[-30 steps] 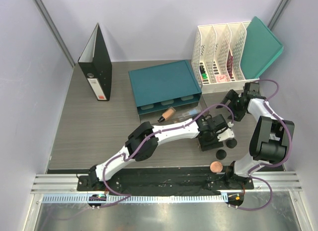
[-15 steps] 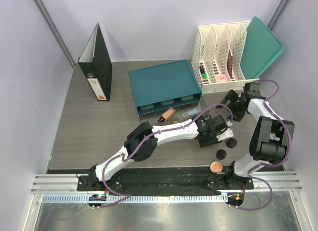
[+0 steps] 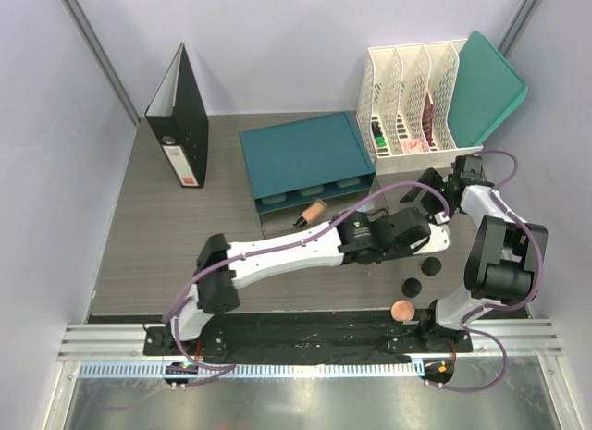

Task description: Organize the makeup

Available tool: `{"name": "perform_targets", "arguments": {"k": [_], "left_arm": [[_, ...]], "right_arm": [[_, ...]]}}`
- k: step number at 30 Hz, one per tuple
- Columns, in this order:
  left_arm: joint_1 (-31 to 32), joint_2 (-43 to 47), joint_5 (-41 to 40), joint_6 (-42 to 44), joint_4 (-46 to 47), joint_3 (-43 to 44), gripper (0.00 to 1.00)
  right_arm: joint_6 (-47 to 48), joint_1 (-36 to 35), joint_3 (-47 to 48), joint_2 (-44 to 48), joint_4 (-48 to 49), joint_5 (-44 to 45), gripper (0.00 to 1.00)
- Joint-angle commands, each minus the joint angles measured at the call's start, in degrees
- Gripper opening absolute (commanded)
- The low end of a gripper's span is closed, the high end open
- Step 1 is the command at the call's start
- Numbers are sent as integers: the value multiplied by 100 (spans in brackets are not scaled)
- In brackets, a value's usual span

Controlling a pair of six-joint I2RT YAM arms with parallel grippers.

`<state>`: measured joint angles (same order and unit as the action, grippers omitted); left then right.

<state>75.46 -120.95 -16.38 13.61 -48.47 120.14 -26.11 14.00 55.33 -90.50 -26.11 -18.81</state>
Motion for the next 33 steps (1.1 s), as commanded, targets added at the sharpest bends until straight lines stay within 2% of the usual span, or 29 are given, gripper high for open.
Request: {"name": "perform_targets", "arguments": {"k": [1, 8, 15, 21, 26, 31, 33], "left_arm": [[-84, 869, -1470, 466, 723, -480, 0], [-751, 1205, -1386, 433, 655, -754, 0], [-1630, 1328, -656, 230, 408, -1176, 1], [-1877, 1267, -113, 345, 233, -1300, 14], [-1877, 1231, 424, 213, -13, -1221, 20], [-1877, 1187, 540, 143, 21, -1370, 40], [-1877, 1100, 496, 116, 22, -1388, 43]], "right_arm": [[-131, 15, 22, 24, 273, -158, 89], [-228, 15, -49, -64, 405, -193, 89], [-228, 15, -145, -117, 466, -220, 89], [-237, 15, -224, -126, 519, -211, 89], [-289, 15, -251, -170, 563, -220, 89], [-316, 15, -225, -214, 607, -264, 89], [-316, 15, -190, -223, 598, -290, 89]]}}
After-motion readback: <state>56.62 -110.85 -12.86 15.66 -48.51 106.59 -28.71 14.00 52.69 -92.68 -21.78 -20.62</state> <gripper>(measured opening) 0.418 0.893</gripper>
